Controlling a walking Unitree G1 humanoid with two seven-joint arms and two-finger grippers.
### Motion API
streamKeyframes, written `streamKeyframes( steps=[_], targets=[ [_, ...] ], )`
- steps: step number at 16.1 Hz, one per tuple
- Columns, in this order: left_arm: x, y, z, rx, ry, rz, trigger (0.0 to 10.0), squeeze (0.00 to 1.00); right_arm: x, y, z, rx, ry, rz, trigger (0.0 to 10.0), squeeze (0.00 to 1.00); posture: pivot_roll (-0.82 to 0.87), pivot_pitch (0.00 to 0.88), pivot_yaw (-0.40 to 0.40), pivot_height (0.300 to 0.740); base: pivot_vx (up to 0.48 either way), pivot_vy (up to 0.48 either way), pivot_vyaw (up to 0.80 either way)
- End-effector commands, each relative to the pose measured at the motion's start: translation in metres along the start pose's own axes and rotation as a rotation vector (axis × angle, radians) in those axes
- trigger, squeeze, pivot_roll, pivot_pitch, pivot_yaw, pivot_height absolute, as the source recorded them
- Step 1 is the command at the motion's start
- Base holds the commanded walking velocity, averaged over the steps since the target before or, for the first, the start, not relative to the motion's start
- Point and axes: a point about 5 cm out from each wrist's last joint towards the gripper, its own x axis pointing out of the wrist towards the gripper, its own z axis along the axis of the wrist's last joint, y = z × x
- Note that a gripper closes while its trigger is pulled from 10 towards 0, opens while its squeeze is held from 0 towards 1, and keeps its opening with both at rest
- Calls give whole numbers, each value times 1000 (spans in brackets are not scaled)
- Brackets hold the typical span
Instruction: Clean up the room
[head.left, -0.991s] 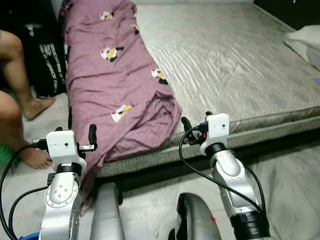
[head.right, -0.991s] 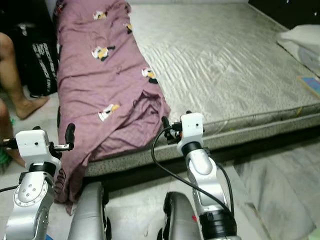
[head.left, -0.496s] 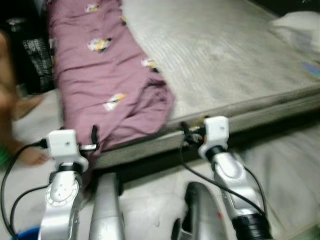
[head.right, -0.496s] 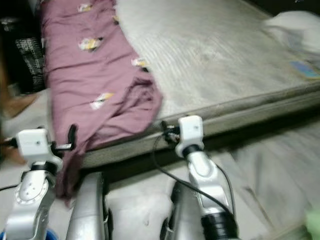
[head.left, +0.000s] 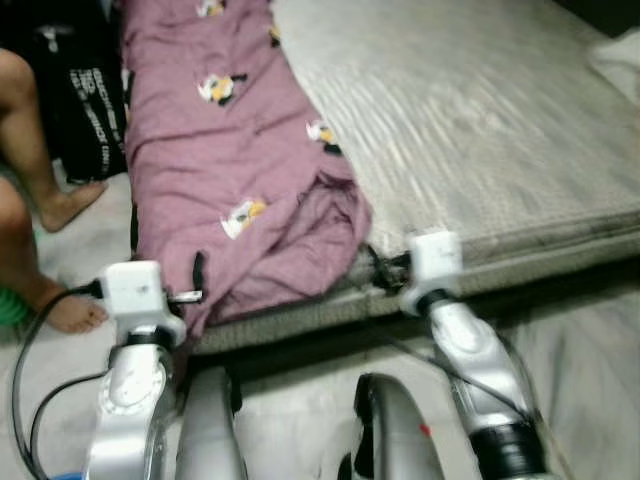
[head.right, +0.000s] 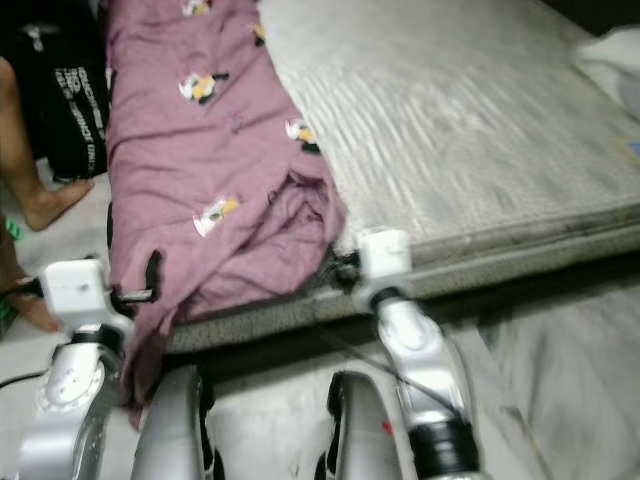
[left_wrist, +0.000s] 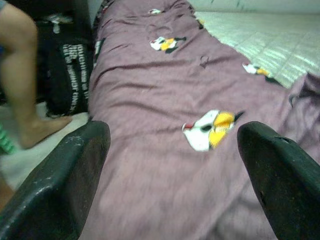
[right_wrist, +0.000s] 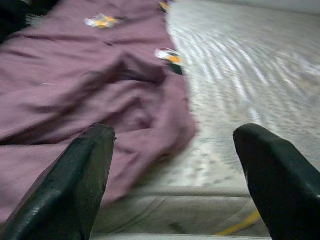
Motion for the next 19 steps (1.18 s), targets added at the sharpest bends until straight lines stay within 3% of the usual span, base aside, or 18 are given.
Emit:
streamKeyframes(
  steps=[1,3,16,19],
  targets=[
    [-2,10,0,14,8,25,10000,0,4,13,6,16,-22,36,10000,0,78,104,-82,543,450,0,0],
    [-1,9,-1,8,12,28,10000,0,5,12,5,18,-17,38,10000,0,79,104,-84,543,409,0,0],
    [-2,11,-6,17,63,54,10000,0,14,24,-2,11,60,142,10000,0,90,131,-83,533,0,0,0],
    [-14,18,-5,61,82,118,10000,0,19,37,-11,10,144,239,10000,0,115,155,-88,524,0,0,0]
  ],
)
